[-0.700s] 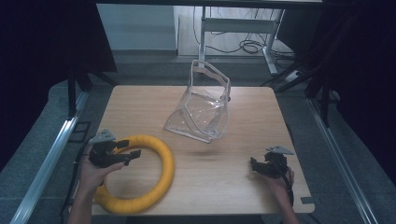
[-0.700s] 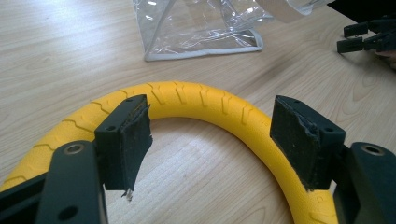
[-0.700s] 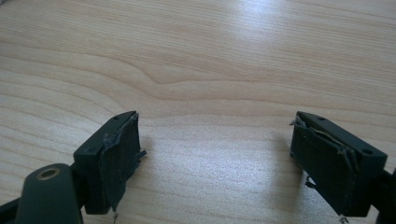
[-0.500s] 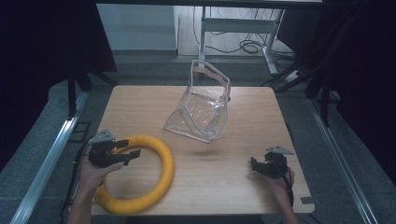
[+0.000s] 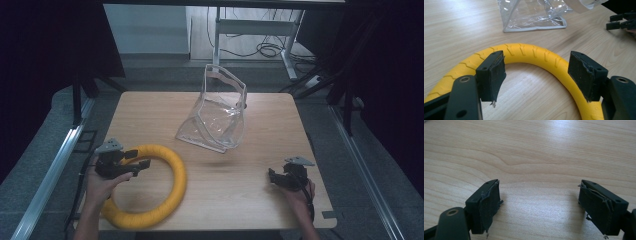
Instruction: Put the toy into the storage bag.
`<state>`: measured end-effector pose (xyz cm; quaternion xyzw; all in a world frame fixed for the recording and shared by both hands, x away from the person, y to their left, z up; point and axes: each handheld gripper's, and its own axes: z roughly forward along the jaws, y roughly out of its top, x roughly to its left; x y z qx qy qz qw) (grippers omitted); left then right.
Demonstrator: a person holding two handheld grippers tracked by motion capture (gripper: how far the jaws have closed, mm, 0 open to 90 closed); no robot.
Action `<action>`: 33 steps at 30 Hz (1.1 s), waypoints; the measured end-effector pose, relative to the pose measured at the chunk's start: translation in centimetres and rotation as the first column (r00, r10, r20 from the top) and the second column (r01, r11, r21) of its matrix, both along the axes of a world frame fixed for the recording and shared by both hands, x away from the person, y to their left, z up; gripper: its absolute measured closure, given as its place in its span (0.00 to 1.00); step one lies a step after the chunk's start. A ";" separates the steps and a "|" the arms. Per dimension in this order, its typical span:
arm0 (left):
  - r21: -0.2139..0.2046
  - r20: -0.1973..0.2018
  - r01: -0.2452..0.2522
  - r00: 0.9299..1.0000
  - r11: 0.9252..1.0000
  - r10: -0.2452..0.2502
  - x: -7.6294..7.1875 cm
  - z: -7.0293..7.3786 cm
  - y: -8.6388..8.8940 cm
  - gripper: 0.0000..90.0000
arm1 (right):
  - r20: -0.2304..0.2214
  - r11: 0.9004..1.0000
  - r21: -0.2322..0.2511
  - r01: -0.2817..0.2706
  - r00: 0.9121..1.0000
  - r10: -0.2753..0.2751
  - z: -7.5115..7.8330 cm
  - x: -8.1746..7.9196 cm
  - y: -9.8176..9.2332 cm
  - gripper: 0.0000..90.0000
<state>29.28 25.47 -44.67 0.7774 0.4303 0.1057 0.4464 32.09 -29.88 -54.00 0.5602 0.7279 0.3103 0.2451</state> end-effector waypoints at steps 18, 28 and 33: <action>0.071 -0.018 0.106 0.994 0.992 -0.105 -1.4 0.4 -0.4 0.35 | 0.003 1.000 0.004 0.003 1.000 -0.003 0.0 0.0 0.0 0.22; 0.050 -0.064 0.188 0.981 0.981 -0.185 -3.3 0.1 0.0 0.34 | 0.004 1.000 0.004 0.004 1.000 -0.004 0.0 0.0 0.0 0.22; 0.076 -0.113 0.251 0.964 0.965 -0.242 -4.0 -0.1 -0.3 0.33 | 0.004 1.000 0.004 0.004 1.000 -0.004 0.0 0.0 0.0 0.22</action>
